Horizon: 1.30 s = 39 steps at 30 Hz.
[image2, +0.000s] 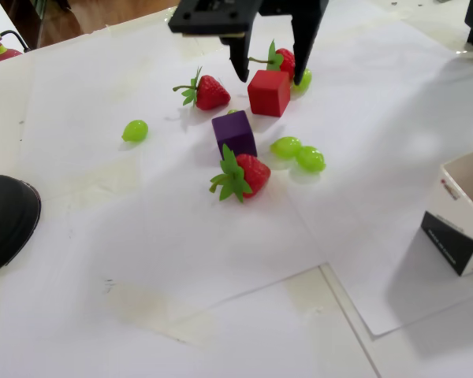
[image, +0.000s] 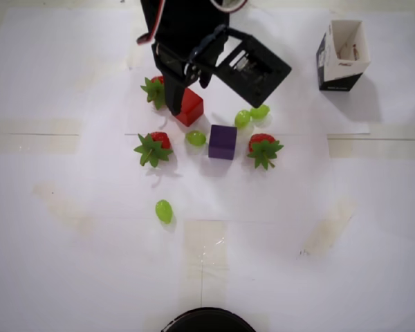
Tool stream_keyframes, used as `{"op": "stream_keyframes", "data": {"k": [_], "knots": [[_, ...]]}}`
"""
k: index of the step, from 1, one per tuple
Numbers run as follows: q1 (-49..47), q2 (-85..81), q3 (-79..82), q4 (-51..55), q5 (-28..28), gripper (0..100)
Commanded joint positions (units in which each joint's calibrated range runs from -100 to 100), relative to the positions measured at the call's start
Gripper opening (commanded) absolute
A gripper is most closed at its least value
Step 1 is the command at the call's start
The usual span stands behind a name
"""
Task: Put the red cube on top of the purple cube
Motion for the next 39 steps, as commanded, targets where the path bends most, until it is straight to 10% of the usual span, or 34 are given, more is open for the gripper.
{"op": "stream_keyframes", "data": {"k": [1, 39], "knots": [[-0.02, -2.0, 1.48, -1.42, -0.2, 25], [2.7, 6.0, -0.8, -3.79, -0.15, 20]]}}
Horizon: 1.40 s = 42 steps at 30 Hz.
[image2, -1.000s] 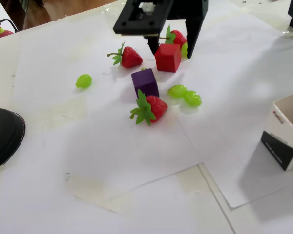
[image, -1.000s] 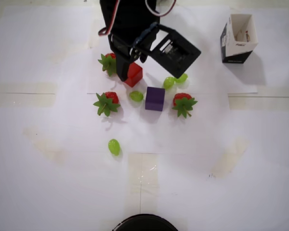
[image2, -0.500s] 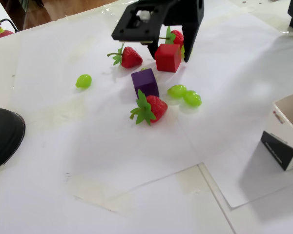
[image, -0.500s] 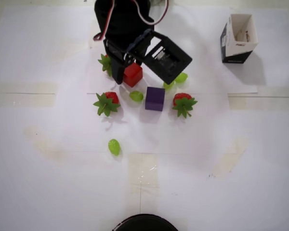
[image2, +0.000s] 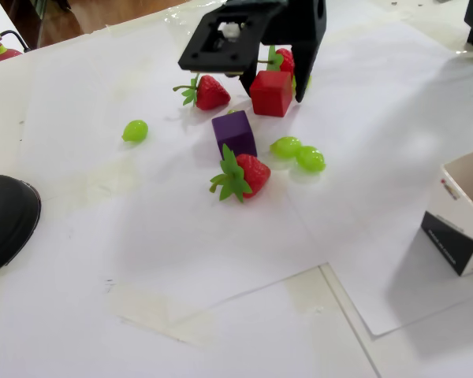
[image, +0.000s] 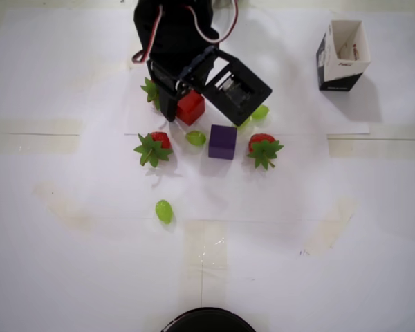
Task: Put the red cube on top of the purple cube
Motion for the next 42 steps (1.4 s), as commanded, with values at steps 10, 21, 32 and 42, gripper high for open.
{"op": "stream_keyframes", "data": {"k": [10, 21, 32, 42], "knots": [[-0.14, 0.18, -2.61, 1.05, -0.49, 5], [-1.9, -4.81, -5.42, 5.79, -4.4, 3], [-2.93, -6.87, -14.52, 10.94, -11.53, 3], [-3.89, -7.3, -22.88, 15.92, -17.24, 3]]}}
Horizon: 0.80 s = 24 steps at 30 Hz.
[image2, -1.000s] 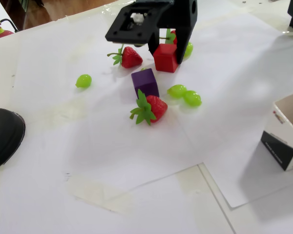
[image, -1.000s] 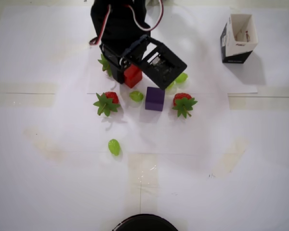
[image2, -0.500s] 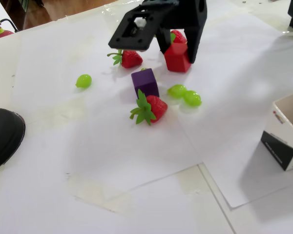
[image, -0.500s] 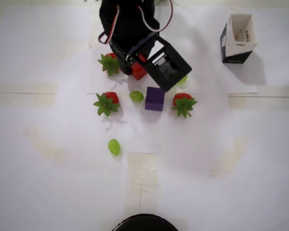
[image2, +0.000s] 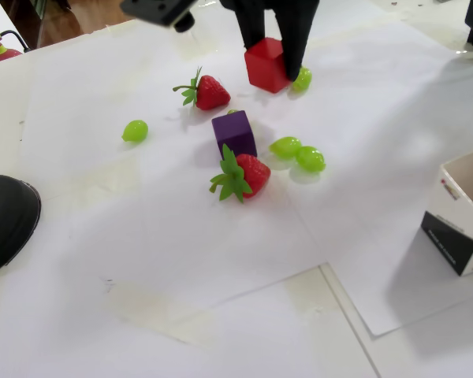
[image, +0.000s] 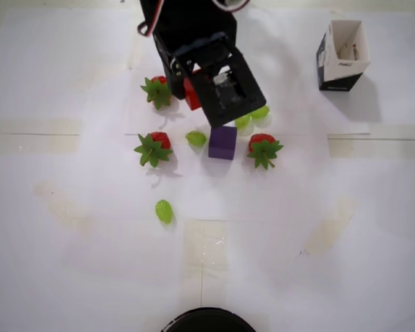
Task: Put the red cube on top of the purple cube
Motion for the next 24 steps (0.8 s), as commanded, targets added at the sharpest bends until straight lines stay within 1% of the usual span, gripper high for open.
{"op": "stream_keyframes", "data": {"k": [1, 10, 17, 24], "knots": [[-0.97, -5.66, -8.5, 1.78, -1.95, 3], [-2.88, -2.48, -20.04, 6.76, -4.4, 3], [-5.16, 3.36, -28.77, 6.93, -7.13, 3], [-6.56, 8.18, -31.41, 5.29, -8.25, 3]]}}
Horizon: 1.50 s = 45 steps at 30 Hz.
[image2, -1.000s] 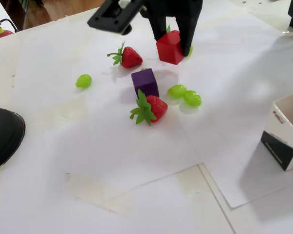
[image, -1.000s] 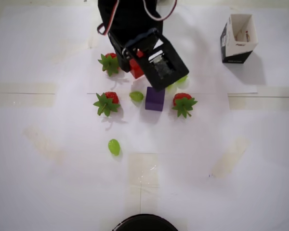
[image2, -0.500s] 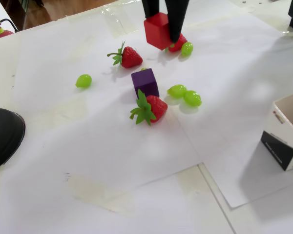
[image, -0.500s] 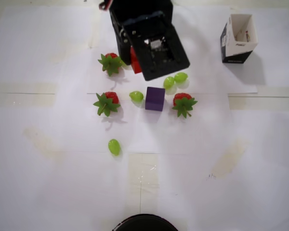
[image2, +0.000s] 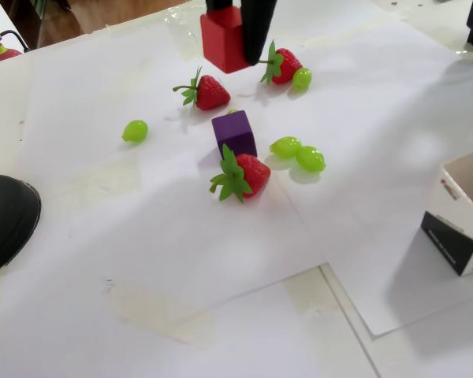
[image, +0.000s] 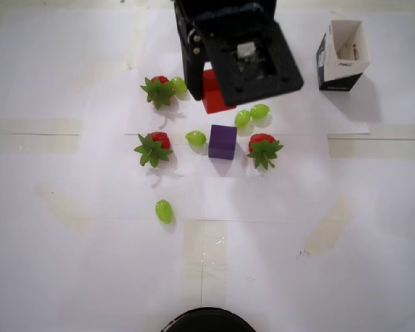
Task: Put the red cube on top of the purple cube
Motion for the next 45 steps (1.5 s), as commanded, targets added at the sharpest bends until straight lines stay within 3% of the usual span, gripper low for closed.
{"op": "stream_keyframes", "data": {"k": [1, 45], "knots": [[-0.78, 0.69, -5.71, -1.43, -0.54, 3], [0.69, 17.89, -19.16, 1.43, 1.95, 3]]}}
